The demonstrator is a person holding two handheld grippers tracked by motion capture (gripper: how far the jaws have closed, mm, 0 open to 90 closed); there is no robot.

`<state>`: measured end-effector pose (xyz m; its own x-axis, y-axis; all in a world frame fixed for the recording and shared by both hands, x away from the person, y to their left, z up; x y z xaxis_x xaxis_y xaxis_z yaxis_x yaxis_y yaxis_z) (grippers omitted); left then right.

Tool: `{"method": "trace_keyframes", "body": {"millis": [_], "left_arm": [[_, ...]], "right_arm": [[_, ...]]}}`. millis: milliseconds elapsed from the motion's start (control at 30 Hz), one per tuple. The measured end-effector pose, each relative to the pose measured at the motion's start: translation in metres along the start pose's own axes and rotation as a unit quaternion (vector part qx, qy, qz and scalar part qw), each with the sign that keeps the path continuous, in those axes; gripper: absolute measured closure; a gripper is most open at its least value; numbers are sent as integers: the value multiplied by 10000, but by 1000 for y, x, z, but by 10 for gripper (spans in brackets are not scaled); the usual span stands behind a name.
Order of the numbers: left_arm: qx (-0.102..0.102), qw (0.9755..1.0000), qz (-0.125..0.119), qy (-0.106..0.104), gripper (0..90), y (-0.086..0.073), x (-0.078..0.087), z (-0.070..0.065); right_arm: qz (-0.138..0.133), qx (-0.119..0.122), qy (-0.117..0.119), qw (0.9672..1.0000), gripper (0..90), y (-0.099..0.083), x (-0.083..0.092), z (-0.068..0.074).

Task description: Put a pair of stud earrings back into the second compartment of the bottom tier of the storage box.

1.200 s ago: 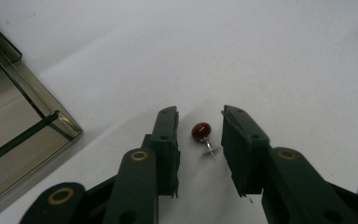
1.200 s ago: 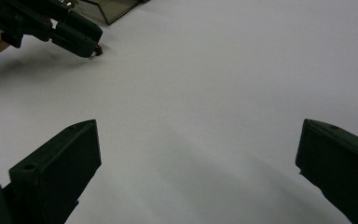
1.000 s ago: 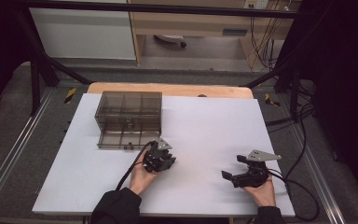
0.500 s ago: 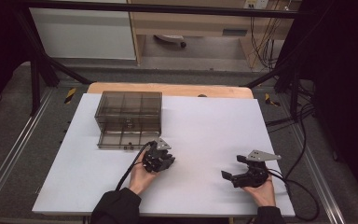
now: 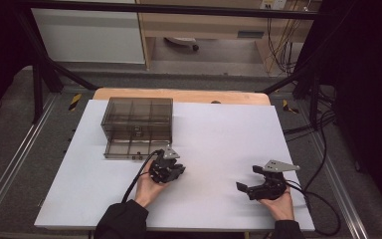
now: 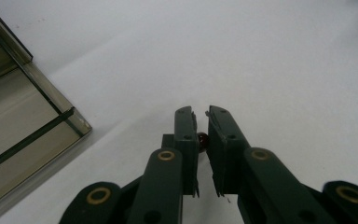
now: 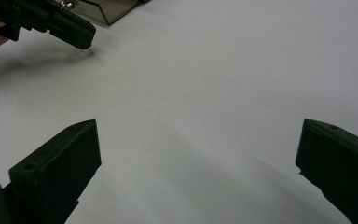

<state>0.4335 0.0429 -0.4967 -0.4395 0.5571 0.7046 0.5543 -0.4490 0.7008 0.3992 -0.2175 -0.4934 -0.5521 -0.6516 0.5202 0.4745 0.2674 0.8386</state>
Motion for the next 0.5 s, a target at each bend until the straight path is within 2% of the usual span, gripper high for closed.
{"method": "trace_keyframes", "body": {"millis": [300, 500], "left_arm": [[-10, 10000, -54, -68, 815, 4, 20, 3], [-46, 10000, -60, -29, 815, 3, 35, 7]], "right_arm": [[13, 2, 4, 10000, 7, 0, 0, 0], [7, -10, 3, 10000, 7, 0, 0, 0]]}}
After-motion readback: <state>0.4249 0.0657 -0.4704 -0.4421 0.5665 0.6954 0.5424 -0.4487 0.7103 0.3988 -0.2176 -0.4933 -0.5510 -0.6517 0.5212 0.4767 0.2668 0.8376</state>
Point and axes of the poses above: each handheld gripper's, and its own axes: x roughly backward along the jaws, y roughly out of its top, z roughly to its left, the point moved 8 cm from there along -x, roughly forward along the jaws, and after that the axes turned 2 degrees about x, right-handed, at the moved point
